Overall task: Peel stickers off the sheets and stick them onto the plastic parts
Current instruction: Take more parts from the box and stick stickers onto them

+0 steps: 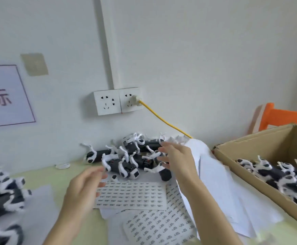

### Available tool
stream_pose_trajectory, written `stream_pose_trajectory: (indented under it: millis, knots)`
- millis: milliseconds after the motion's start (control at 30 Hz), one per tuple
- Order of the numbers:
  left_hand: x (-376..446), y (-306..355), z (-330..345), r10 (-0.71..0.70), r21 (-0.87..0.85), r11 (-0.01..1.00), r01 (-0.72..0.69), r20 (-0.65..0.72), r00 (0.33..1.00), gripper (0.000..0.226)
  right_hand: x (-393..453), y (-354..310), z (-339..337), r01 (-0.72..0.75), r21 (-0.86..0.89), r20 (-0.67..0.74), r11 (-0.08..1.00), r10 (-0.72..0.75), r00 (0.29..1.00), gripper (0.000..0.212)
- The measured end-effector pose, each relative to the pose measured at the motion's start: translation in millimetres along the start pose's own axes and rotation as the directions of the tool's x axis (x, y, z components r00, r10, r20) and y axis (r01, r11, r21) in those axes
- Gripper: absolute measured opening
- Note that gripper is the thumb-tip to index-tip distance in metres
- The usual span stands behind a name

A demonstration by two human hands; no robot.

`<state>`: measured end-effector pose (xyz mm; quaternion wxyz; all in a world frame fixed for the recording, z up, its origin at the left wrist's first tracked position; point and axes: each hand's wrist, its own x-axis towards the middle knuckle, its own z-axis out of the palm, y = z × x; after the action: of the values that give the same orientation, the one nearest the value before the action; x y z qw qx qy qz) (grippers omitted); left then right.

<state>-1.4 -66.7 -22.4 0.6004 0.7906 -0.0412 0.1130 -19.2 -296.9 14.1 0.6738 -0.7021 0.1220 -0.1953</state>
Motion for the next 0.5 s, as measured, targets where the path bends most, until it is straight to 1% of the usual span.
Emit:
stream_pose_trajectory:
  millis: [67, 100, 167, 233, 300, 367, 433, 500]
  knots:
    - [-1, 2, -4, 0.022, 0.158, 0.987, -0.020, -0.009, 1.000, 0.018, -12, 4, 24, 0.112, -0.220, 0.176, 0.969, -0.073, 0.982, 0.030]
    - [2, 3, -7, 0.035, 0.226, 0.974, -0.027, -0.029, 0.999, 0.016, -18, 5, 34, 0.169, -0.281, 0.254, 0.945, -0.096, 0.962, 0.029]
    - [11, 7, -17, 0.051, 0.349, 0.937, -0.029, -0.053, 0.997, 0.012, -27, 9, 50, 0.240, -0.346, 0.377, 0.907, -0.099, 0.921, 0.029]
    - [24, 13, -29, 0.056, 0.509, 0.859, -0.051, 0.005, 0.998, 0.013, -32, 11, 59, 0.269, -0.384, 0.449, 0.883, -0.076, 0.890, 0.030]
    - [43, 21, -47, 0.000, 0.679, 0.732, -0.061, 0.090, 0.996, 0.023, -34, 13, 63, 0.278, -0.408, 0.469, 0.870, -0.062, 0.881, 0.030]
    - [64, 26, -73, -0.095, 0.835, 0.547, -0.053, 0.125, 0.988, 0.032, -34, 14, 63, 0.291, -0.426, 0.466, 0.857, -0.068, 0.882, 0.029]
    - [81, 29, -102, -0.183, 0.935, 0.353, -0.040, 0.111, 0.977, 0.037, -30, 16, 61, 0.297, -0.431, 0.447, 0.852, -0.085, 0.891, 0.028]
    - [91, 28, -130, -0.285, 0.979, 0.201, -0.045, 0.102, 0.953, 0.040, -26, 19, 61, 0.296, -0.411, 0.425, 0.863, -0.106, 0.899, 0.027]
